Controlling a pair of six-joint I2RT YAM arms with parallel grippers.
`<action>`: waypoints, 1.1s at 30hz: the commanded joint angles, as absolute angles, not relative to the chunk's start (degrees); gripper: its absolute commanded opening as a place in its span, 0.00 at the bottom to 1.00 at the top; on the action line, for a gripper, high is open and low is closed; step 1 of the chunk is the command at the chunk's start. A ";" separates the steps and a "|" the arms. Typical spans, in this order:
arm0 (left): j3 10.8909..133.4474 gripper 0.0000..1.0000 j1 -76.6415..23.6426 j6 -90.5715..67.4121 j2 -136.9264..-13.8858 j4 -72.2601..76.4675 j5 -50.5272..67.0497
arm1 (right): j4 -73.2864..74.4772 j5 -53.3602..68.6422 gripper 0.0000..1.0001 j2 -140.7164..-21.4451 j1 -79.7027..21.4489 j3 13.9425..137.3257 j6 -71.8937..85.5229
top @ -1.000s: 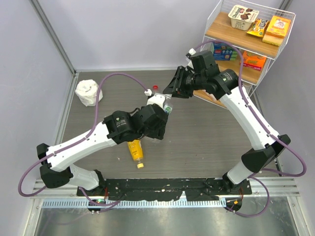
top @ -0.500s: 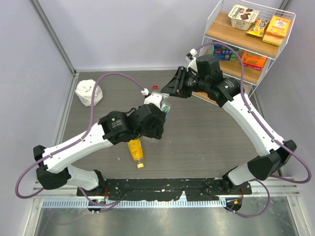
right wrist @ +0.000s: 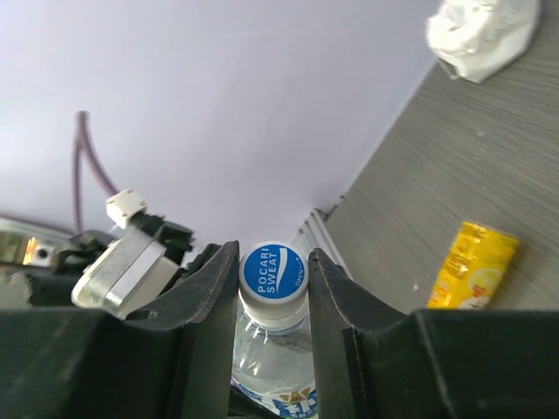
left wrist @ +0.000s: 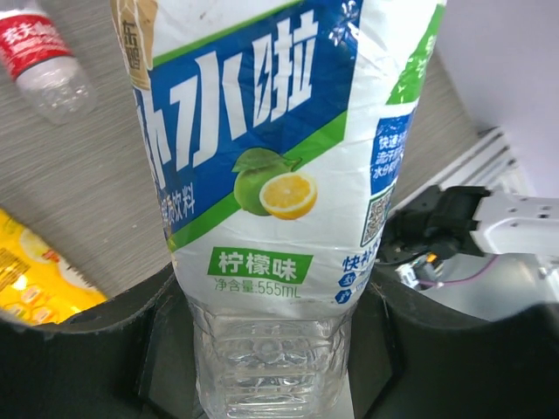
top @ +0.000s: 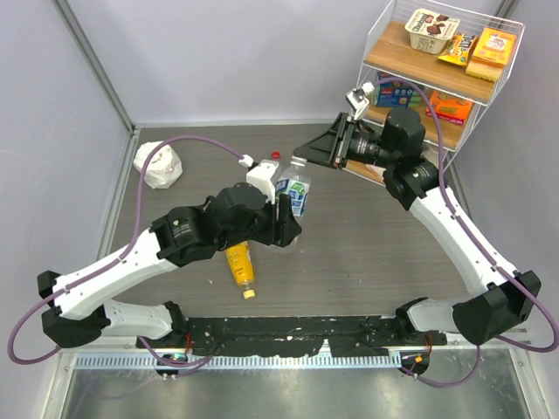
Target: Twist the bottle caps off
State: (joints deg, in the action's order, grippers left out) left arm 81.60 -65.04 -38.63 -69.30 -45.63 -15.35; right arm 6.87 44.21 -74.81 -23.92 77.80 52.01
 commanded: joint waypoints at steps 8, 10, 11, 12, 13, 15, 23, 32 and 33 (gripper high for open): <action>78.84 0.00 -65.48 -40.69 -66.80 -31.29 -1.06 | -38.31 59.68 0.02 -75.06 -23.56 76.46 76.02; 78.92 0.00 -65.48 -40.78 -67.32 -31.03 -0.26 | -41.47 60.12 0.02 -75.76 -23.47 77.08 77.95; 78.93 0.00 -65.39 -40.78 -67.32 -30.76 -0.26 | -43.92 60.29 0.02 -76.11 -23.29 77.17 79.79; 78.84 0.00 -65.48 -40.78 -67.50 -30.41 1.91 | -45.51 60.47 0.02 -76.64 -23.29 77.52 80.76; 78.75 0.00 -65.39 -40.78 -67.50 -30.06 2.28 | -47.70 60.73 0.02 -76.90 -23.03 77.78 82.69; 78.58 0.00 -65.39 -40.69 -67.50 -29.36 2.98 | -52.26 60.91 0.02 -77.61 -22.76 78.13 85.67; 77.70 0.00 -65.48 -39.90 -66.62 -27.86 4.30 | -59.85 60.73 0.07 -79.45 -21.80 78.49 92.72; 75.06 0.00 -65.39 -40.60 -65.39 -25.84 5.10 | -60.21 60.47 0.09 -79.72 -20.57 79.80 93.87; 74.80 0.00 -65.48 -40.52 -65.30 -25.93 5.01 | -60.38 60.38 0.08 -79.72 -20.31 80.07 94.04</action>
